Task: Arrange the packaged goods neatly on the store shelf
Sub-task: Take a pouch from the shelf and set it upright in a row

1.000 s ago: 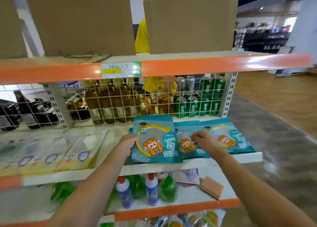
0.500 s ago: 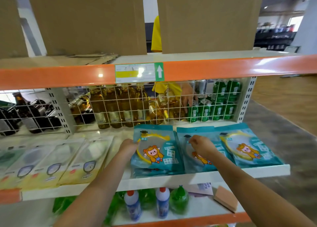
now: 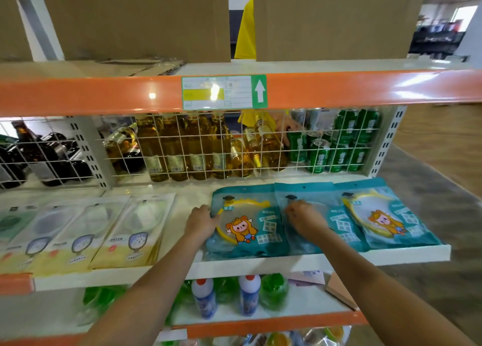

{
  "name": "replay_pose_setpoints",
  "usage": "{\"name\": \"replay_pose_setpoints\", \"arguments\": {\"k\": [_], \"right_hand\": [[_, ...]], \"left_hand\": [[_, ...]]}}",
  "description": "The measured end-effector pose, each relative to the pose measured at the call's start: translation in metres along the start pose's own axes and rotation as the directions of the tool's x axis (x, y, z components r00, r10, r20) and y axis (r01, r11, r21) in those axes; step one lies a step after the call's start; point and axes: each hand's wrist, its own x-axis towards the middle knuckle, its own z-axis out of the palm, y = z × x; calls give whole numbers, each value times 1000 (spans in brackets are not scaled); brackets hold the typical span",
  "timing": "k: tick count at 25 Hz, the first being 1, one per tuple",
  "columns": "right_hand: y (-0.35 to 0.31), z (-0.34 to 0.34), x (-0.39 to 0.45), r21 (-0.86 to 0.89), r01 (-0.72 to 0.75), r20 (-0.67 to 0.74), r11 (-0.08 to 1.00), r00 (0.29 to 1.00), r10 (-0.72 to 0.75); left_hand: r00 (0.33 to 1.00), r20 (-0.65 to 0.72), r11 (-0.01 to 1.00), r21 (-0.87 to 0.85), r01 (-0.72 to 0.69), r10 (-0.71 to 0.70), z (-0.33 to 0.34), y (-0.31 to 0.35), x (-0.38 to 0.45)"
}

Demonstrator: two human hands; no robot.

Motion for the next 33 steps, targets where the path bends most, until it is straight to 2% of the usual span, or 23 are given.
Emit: {"name": "replay_pose_setpoints", "arguments": {"k": [3,7,11,15,19,22,25,33], "right_hand": [[0,5,-6,-26,30,10,999,999,-30],[-4,5,-13,-117,49,130,992,991,-34],[-24,6,-29,-83,7,-8,996,1000,-7],[-67,28,-52,-35,219,-76,975,972,-221],[-125,52,-73,-50,387,-3,921,922,-388],[-178,60,-86,-24,530,20,847,848,-530],[-239,68,-98,-18,644,43,765,765,-643],[-392,118,-147,14,770,161,638,628,-762]], "left_hand": [[1000,-18,999,40,-17,18,-4,-3,-8],[999,-37,997,65,-35,38,-8,-6,-30],[992,-69,974,208,-87,103,-13,-12,-62],[976,-144,939,326,-107,161,-25,-41,-103],[994,-113,946,322,31,6,-48,-83,-139],[982,-156,933,323,156,-110,-81,-116,-166],[946,-262,918,294,267,-191,-117,-155,-197],[835,-389,838,227,495,-388,-206,-284,-273]]}}
